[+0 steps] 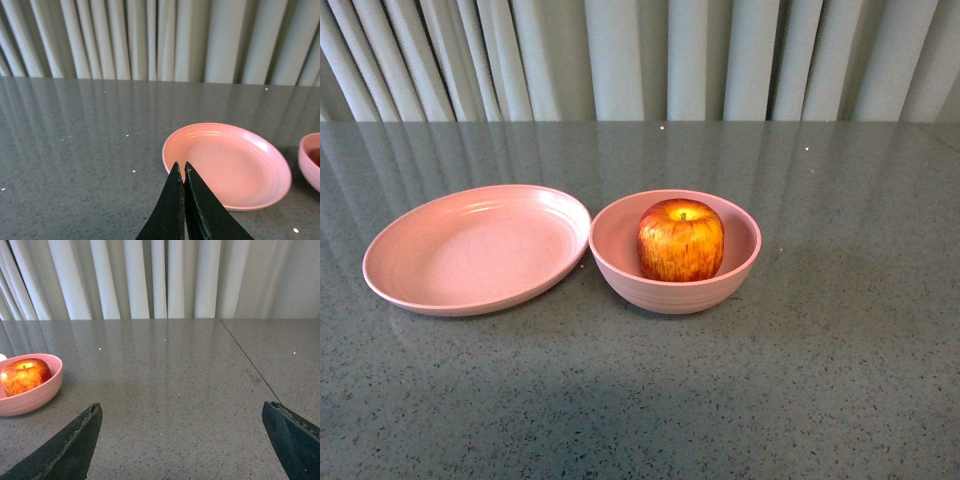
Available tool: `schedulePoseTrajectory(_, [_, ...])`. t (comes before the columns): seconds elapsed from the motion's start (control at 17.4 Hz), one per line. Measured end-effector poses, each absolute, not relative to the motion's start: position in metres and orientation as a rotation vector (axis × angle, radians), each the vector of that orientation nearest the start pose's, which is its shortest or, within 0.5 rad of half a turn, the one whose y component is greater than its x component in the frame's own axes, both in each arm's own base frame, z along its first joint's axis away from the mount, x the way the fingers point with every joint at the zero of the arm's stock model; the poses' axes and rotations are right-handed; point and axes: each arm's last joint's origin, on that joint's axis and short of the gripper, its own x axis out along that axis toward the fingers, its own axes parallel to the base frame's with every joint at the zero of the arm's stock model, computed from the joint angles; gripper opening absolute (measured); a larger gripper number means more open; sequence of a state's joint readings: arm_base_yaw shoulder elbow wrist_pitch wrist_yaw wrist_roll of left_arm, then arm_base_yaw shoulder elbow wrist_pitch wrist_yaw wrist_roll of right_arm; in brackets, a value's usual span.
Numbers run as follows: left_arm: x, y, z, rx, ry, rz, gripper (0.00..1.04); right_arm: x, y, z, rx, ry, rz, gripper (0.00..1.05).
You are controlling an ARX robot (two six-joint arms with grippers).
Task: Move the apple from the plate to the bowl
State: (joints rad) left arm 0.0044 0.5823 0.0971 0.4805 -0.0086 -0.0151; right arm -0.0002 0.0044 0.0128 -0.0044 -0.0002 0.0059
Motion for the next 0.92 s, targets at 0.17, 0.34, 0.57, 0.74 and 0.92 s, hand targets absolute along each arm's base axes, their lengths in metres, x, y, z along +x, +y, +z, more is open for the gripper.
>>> schedulePoseTrajectory(0.17, [0.134,0.0,0.182,-0.015,0.007,-0.003,0.01,0.097,0.0,0.167,0.006,-0.004,0.0,0.98])
schedulePoseTrajectory(0.34, [0.127,0.0,0.177,-0.015,0.006,-0.002,0.01,0.097,0.0,0.167,0.006,-0.004,0.0,0.98])
schedulePoseTrajectory(0.57, [0.122,0.0,0.17,-0.014,-0.001,-0.002,0.01,0.097,0.0,0.167,0.006,-0.004,0.0,0.98])
schedulePoseTrajectory(0.74, [0.117,0.0,0.172,-0.014,-0.019,-0.002,0.01,0.097,0.0,0.167,0.006,-0.004,0.0,0.98])
schedulePoseTrajectory(0.92, [0.113,0.0,0.171,-0.014,-0.012,-0.002,0.01,0.097,0.0,0.167,0.006,-0.004,0.0,0.98])
